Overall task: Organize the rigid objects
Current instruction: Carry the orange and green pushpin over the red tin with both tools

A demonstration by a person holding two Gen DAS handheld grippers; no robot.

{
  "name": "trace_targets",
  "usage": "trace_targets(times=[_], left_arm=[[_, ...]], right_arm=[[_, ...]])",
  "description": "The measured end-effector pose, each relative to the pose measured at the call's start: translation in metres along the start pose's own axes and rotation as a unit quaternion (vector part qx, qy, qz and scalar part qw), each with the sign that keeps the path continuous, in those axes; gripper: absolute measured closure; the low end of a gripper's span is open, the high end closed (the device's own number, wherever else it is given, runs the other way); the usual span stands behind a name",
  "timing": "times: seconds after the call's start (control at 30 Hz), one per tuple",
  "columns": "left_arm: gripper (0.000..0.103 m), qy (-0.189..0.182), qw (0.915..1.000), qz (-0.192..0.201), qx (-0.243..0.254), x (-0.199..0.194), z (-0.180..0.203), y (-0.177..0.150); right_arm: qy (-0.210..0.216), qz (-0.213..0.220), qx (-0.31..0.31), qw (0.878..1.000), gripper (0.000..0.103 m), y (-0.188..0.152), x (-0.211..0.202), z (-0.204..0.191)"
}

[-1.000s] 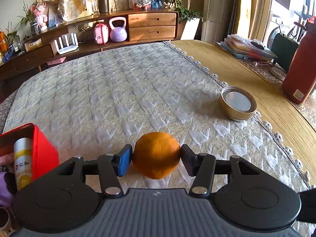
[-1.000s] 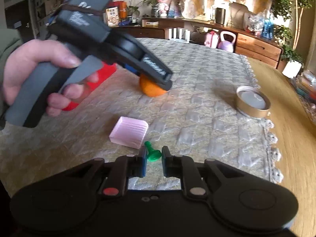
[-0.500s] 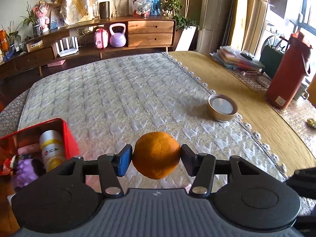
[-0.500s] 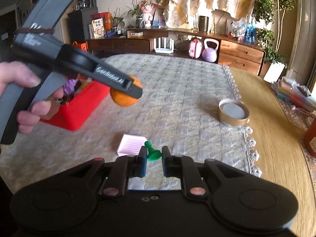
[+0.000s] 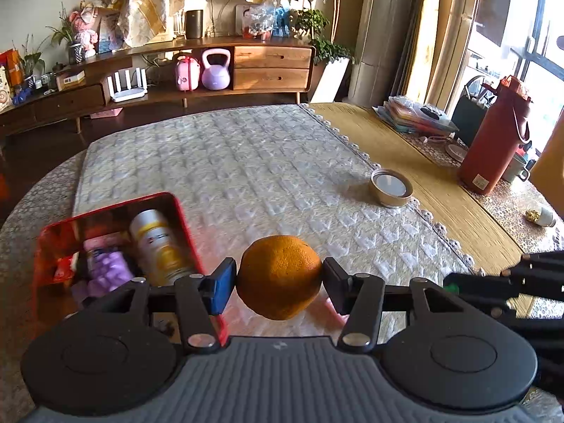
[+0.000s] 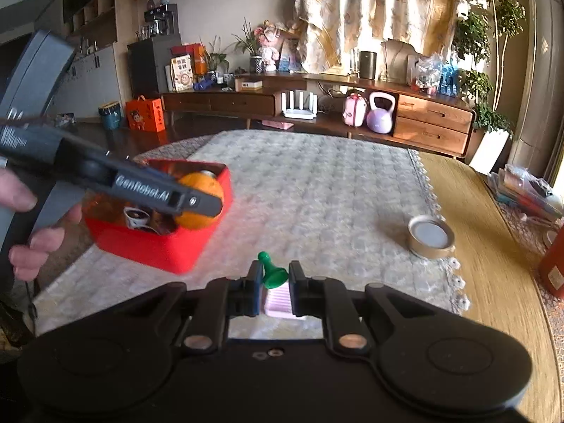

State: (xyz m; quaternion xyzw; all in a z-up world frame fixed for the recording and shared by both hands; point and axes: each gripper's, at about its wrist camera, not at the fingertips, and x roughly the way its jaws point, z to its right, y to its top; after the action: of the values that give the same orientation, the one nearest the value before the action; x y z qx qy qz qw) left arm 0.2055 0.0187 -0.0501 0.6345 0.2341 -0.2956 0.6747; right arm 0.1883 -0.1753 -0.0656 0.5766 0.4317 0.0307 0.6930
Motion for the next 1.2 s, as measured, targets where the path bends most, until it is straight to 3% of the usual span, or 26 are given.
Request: trace_targets(times=[0.37,0.6,0.9,1.2], left_arm=[[0.050,0.018,0.9998,0.008,-0.002,-0.043,-0.053,-0.021],[0.050,0.037,0.9993,0.001,-0.007,-0.050,-0.089,-0.031],[0.050,0.074,0.9972,-0.003,-0.002,-0.035,-0.132,-0.023],[0.050,0.116,0.9932,-0.005,0.010,0.009,-0.163,0.003]], right_arm=[[0.028,0.013,-0.018,0.999,0.089,0.030,0.023,-0.051],[0.043,0.008,-0.034,0.998,0.089,0.045,0.049,-0.081],[0.047,-0.011,-0.051,0.998,0.089,0.058,0.095,-0.106],[0.036,-0.033,-0.059,0.997,0.089,0.070,0.145,-0.114]])
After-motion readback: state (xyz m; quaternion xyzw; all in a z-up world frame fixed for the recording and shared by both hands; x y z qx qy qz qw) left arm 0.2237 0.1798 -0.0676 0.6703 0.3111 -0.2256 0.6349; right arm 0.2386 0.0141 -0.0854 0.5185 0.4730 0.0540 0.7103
